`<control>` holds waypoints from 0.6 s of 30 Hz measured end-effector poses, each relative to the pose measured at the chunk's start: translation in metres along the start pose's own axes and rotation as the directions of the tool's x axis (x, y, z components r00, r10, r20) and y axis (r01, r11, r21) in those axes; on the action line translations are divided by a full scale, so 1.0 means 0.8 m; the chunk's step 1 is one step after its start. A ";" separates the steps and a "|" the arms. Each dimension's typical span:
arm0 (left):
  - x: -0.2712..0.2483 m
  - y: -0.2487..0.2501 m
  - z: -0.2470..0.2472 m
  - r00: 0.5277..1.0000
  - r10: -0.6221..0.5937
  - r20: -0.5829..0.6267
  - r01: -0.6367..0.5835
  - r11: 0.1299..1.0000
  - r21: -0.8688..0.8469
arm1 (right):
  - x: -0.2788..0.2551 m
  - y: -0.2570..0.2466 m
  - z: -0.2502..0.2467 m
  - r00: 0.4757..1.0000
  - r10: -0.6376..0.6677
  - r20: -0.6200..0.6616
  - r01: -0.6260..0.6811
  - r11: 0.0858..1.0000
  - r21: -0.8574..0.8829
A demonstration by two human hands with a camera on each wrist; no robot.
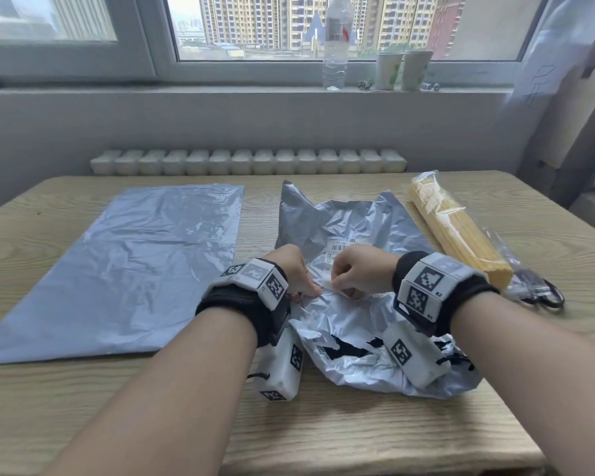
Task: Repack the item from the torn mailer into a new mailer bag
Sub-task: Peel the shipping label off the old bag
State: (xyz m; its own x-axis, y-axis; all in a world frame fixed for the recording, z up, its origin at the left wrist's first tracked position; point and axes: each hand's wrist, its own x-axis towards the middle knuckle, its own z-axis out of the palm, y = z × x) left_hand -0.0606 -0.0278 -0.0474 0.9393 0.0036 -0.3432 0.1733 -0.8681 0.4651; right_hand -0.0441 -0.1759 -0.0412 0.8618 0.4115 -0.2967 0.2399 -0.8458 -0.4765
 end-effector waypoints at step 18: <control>-0.007 0.015 0.004 0.999 -0.024 0.036 0.015 0.971 0.239 | -0.022 0.010 -0.005 1.000 0.010 0.017 -0.009 0.996 -0.084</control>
State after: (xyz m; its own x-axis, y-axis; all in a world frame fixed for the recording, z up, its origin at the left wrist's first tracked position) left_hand -0.0648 -0.0401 -0.0421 0.9235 0.0070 -0.3835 0.1118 -0.9613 0.2517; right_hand -0.0560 -0.1910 -0.0364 0.8562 0.4089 -0.3158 0.2691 -0.8747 -0.4031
